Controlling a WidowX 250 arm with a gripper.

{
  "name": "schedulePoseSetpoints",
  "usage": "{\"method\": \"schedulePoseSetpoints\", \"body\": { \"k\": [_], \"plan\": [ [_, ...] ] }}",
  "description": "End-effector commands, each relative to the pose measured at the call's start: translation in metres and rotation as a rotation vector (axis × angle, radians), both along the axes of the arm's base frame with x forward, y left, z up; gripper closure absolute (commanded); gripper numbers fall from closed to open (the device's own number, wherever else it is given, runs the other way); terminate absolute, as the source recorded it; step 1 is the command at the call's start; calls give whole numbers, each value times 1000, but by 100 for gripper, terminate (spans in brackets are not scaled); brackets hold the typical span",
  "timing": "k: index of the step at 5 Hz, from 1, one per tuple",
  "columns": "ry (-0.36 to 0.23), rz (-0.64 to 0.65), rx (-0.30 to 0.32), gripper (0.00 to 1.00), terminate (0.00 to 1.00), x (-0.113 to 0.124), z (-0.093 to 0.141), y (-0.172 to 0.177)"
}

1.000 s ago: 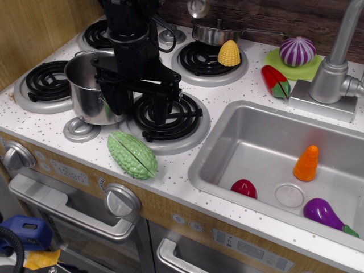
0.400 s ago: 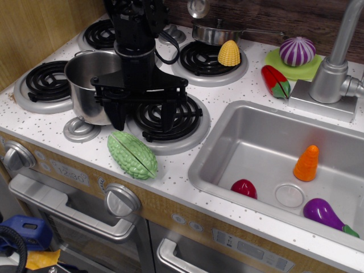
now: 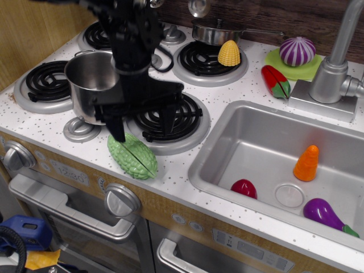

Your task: Put green squash in pot or pan

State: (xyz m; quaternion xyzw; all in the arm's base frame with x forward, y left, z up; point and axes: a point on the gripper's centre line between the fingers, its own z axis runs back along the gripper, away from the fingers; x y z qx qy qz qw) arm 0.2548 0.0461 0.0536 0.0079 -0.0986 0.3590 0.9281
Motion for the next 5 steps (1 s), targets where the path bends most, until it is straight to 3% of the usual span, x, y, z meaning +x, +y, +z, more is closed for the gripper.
{"method": "schedulePoseSetpoints", "body": {
  "k": [1,4,5],
  "plan": [
    [-56,42,-2,0,0,-6,-10,13],
    [-164,59,-86,0,0,-3,-52,27],
    [-145,62,-57,100,0,-4,-44,23]
  ]
}}
